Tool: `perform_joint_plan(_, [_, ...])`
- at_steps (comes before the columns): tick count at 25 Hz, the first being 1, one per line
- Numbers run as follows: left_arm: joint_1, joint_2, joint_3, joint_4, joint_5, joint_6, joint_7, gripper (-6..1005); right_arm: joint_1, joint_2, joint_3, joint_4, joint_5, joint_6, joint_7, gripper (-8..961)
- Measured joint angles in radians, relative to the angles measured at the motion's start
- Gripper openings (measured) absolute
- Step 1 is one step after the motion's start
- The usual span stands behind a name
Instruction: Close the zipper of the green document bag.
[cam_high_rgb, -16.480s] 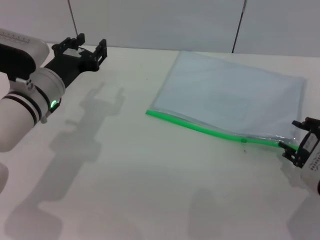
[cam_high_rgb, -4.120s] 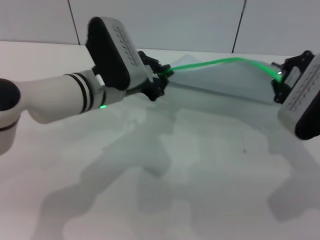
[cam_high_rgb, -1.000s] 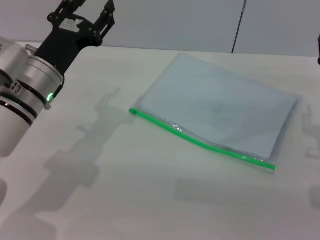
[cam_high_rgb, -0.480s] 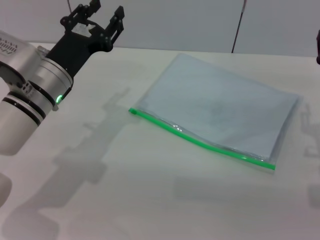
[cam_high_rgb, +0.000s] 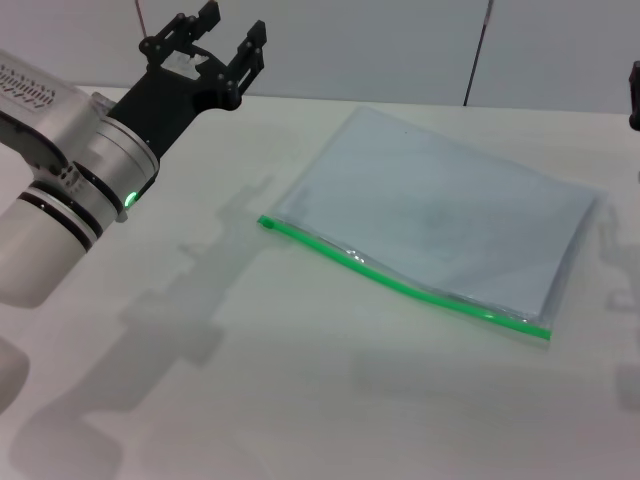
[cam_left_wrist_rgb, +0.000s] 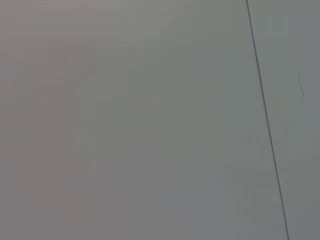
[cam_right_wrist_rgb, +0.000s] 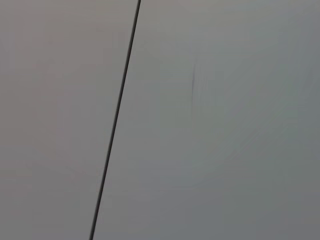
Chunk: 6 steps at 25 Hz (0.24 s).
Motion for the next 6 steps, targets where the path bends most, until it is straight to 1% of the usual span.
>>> perform_joint_plan(6, [-0.002, 0.001, 0.0, 0.001, 0.0, 0.001, 0.0, 584, 0.01, 0.0, -0.001, 0.008, 0.0, -0.003, 0.002, 500])
